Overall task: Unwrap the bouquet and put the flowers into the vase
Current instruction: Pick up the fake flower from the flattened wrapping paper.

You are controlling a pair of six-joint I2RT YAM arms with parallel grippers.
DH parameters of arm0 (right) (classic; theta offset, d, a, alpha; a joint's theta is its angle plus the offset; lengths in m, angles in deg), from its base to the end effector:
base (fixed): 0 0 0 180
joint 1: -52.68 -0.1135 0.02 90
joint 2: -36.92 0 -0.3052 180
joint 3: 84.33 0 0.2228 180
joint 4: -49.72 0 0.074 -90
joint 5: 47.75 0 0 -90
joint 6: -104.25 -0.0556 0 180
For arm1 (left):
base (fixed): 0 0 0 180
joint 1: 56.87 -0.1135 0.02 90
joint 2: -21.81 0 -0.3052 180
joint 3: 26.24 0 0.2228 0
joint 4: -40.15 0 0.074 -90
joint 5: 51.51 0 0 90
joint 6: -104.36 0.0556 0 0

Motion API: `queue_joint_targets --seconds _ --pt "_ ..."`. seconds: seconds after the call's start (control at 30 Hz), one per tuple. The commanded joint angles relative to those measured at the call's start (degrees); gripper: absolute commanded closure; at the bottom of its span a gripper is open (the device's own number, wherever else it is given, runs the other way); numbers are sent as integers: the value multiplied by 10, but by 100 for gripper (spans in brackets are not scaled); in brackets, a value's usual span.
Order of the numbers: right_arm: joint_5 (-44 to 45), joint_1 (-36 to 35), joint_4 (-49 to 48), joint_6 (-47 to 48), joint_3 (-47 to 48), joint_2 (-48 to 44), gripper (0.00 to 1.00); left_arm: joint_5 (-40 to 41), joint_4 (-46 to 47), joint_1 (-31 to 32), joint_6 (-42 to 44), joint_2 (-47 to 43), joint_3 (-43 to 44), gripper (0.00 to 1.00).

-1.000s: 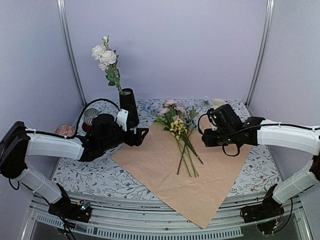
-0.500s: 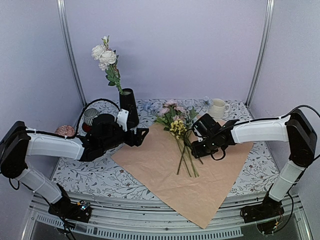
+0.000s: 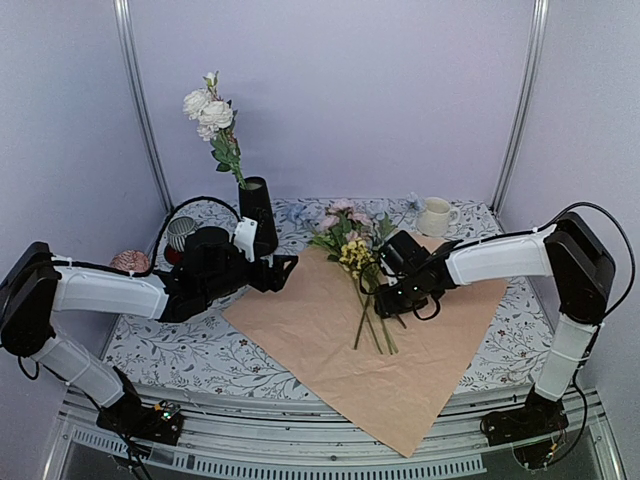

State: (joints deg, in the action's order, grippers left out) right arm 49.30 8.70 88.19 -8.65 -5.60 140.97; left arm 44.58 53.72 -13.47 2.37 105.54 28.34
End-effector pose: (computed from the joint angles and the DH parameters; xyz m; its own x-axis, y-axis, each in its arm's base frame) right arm 0.2584 0.2399 0.1984 -0.8477 -0.2814 -0.4497 -0.3477 0.9350 0.0704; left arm 0.2262 -0.2058 0.2736 -0.3174 0.0158 -0.9482 0.5551 0.8137 -0.1722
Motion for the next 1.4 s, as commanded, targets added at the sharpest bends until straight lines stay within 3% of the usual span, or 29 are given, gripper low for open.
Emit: queue_joint_targets --seconds 0.0,1.37 --pt "-23 11 -20 2 19 19 44 1 -1 7 7 8 12 14" --pt "-2 29 -12 1 39 71 78 2 -3 7 11 7 13 14"
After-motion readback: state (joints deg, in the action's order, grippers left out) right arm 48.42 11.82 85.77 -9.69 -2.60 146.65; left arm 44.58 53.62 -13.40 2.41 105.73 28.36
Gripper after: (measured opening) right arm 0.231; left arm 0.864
